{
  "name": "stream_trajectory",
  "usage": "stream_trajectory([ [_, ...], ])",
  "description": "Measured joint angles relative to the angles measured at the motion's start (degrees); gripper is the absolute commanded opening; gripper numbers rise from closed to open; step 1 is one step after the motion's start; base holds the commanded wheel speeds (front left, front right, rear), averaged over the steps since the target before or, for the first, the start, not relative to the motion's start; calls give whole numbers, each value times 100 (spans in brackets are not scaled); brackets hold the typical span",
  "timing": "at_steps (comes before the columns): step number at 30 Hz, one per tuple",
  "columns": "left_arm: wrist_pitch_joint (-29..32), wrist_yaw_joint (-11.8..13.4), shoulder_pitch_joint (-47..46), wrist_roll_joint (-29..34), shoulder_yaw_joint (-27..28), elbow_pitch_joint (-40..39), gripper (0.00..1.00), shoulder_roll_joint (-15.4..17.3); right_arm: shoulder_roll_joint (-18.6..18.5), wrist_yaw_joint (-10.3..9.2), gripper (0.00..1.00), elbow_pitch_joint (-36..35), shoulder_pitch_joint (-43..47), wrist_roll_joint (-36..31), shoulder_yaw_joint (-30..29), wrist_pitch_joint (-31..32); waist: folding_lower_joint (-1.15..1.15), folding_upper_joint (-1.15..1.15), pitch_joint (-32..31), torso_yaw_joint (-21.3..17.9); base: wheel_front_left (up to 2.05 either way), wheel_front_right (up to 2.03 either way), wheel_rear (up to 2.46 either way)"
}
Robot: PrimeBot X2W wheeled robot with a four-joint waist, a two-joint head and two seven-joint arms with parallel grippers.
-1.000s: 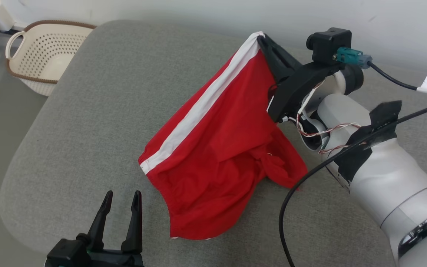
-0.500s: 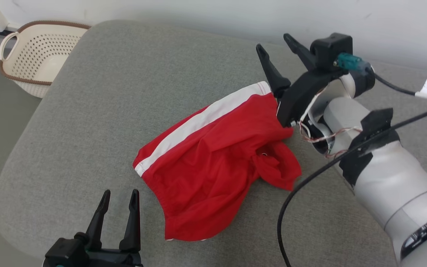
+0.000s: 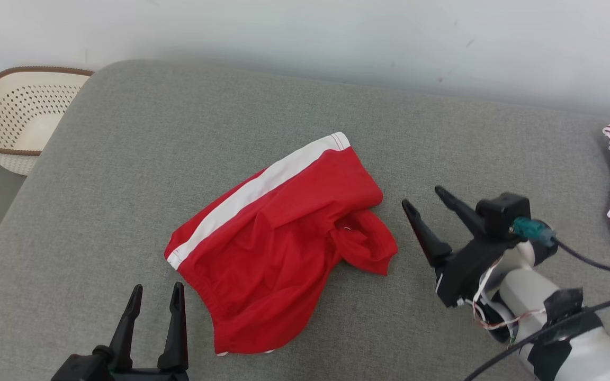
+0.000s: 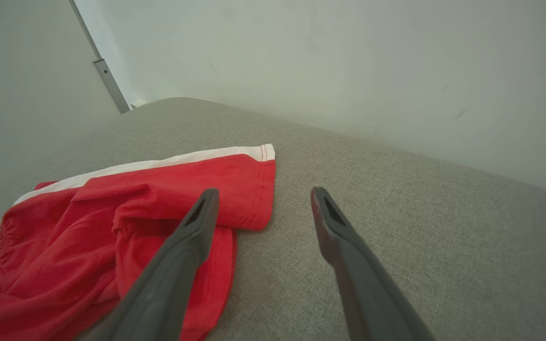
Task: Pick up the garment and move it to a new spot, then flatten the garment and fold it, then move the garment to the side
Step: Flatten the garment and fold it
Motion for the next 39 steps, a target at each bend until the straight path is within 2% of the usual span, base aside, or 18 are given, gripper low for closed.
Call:
stream_trajectory([
  [11, 0, -10, -5, -9, -31, -3, 100, 0, -35, 0, 100, -730, 872, -189, 104, 229, 0, 0, 60, -5, 0, 0, 0],
  [16, 0, -1, -5, -19, -41, -5, 100, 0, -29, 0, 100, -854, 971, -464, 193, 404, 0, 0, 90, 31, 0, 0, 0],
  [21, 0, 15, -15, -52, -78, -15, 100, 0, -8, 0, 100, -691, 933, -1011, 307, 497, 0, 0, 138, 106, 0, 0, 0],
  [33, 0, 33, -29, -109, -85, -16, 100, 1, 270, 0, 100, 59, 741, -1345, 102, 499, 1, 0, 254, 318, 0, 0, 0],
  [34, 0, 33, -30, -115, -86, -16, 100, 1, 307, 0, 74, 130, 732, -1351, 100, 500, 0, 0, 260, 328, 0, 0, 0],
  [36, 0, 33, -35, -119, -94, -16, 100, 1, 347, 0, 7, 264, 659, -1379, 91, 497, 1, 0, 272, 345, 0, 0, 0],
  [37, 0, 33, -40, -119, -100, -15, 100, 1, 366, 0, 0, 309, 615, -1402, 71, 477, 1, 0, 276, 353, 0, 0, 0],
  [39, 0, 42, -46, -123, -102, -11, 100, 1, 415, 0, 0, 371, 578, -1374, 32, 388, 1, 0, 276, 363, 0, 0, 0],
])
